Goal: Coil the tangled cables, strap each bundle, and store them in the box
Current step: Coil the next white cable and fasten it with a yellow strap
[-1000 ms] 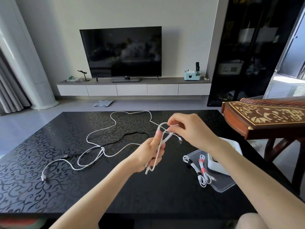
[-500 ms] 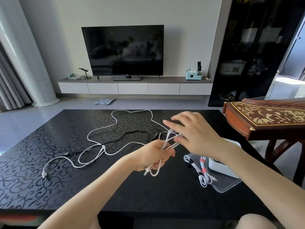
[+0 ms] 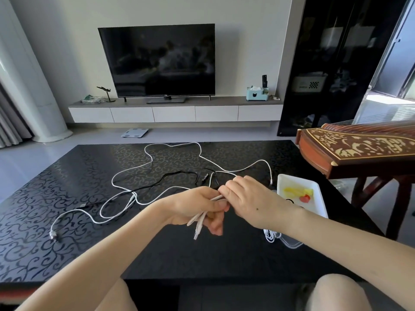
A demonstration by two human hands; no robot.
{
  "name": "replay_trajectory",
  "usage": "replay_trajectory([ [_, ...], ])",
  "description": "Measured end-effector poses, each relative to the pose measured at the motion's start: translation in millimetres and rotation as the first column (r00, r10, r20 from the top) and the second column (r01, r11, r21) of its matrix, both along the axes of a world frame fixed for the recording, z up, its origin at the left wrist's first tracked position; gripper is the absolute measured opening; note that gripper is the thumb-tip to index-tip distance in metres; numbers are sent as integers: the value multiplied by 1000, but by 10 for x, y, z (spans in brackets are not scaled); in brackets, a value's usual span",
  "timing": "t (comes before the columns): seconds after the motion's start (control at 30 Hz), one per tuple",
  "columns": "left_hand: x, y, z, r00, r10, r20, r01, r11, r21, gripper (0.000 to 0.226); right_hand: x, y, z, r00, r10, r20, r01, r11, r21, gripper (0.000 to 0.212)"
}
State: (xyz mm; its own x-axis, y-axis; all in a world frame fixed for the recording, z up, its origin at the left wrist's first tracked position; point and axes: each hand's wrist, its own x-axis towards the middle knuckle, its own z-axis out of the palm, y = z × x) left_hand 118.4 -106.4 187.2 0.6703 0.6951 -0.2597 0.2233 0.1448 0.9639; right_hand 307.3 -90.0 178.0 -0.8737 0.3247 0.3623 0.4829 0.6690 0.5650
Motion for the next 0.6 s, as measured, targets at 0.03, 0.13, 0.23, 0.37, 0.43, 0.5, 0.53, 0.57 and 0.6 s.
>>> replay_trajectory([
  [0.03, -5, 0, 7, 999, -30, 41, 31, 999, -38, 21, 8, -5, -3, 1000, 2, -20, -2, 1000, 5, 23],
  [0.13, 12, -10, 32, 999, -50, 6, 50, 997, -64, 15, 82, -41, -54, 999, -46, -8, 46, 998, 39, 28],
  [0.23, 59, -33, 48, 976, -11, -218, 31, 995, 91, 10, 159, -88, -90, 995, -86, 45, 83, 994, 65, 23],
  [0.37, 97, -58, 54, 881, 120, -458, 71, 923, 378, 12, 150, -117, -81, 975, -68, -210, -11, 935, -356, 7],
  [0.43, 91, -76, 21, 853, 207, -479, 57, 875, 480, 12, 145, -114, -47, 914, -187, -360, -78, 790, -608, 19],
  [0.5, 72, -102, -39, 854, 264, -447, 36, 829, 558, 14, 140, -110, -41, 816, -316, -485, -186, 650, -737, 21],
  [0.53, 58, -114, -77, 860, 292, -420, 18, 803, 595, 17, 128, -115, -30, 766, -369, -527, -240, 597, -766, 18],
  [0.57, 46, -122, -106, 864, 321, -389, -2, 773, 635, 22, 113, -118, -24, 724, -408, -557, -285, 558, -779, 15],
  [0.6, 41, -133, -127, 873, 342, -347, -28, 746, 665, 29, 102, -126, -30, 689, -441, -575, -327, 519, -790, 15],
])
